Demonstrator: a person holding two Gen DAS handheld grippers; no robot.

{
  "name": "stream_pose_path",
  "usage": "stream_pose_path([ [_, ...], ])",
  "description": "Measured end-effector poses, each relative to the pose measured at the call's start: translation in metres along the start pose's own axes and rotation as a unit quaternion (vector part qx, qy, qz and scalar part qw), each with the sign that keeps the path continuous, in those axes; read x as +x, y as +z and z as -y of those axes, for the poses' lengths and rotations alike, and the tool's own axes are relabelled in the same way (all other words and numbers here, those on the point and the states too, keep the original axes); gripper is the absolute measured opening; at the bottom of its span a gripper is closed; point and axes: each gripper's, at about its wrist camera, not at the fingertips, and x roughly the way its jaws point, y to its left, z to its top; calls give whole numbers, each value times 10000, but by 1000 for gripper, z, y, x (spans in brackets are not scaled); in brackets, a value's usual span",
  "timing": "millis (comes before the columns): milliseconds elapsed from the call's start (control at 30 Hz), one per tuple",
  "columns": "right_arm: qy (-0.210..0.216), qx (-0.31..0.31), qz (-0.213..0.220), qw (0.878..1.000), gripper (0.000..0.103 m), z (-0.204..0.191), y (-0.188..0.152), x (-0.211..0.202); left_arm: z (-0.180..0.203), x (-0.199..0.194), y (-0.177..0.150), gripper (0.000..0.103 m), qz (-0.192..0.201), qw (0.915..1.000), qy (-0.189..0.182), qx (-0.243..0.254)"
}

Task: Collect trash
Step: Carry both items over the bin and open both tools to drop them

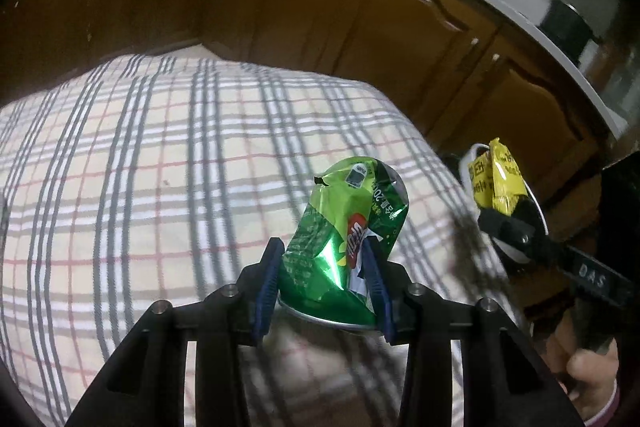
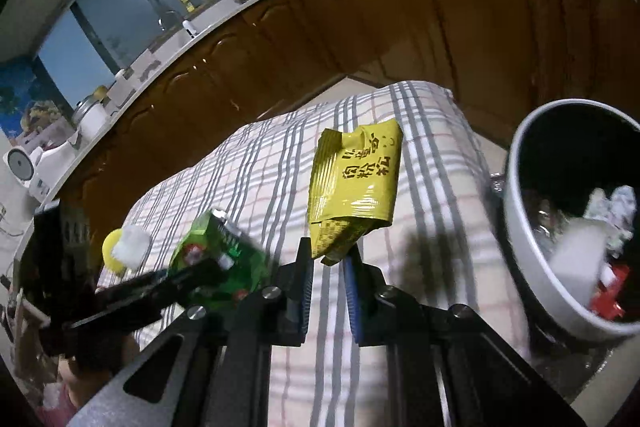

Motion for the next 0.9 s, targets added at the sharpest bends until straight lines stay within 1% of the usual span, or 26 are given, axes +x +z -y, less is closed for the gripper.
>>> stream_pose_path([
  [200, -84, -70, 113, 9999, 15, 9, -14, -39, 38, -12, -7, 38, 82, 9989, -32, 465],
  [433, -270, 69, 288, 9992, 15, 33, -27, -73, 78, -19, -19, 38, 90, 9969, -105, 777],
  [700, -443, 278, 445, 9976, 15, 65, -39, -98, 115, -22, -32, 38, 125, 9933, -82, 1150],
  [900, -479, 346, 513, 9969, 15, 77, -43, -109, 139, -12, -31, 38, 102, 9914, -98, 1303],
])
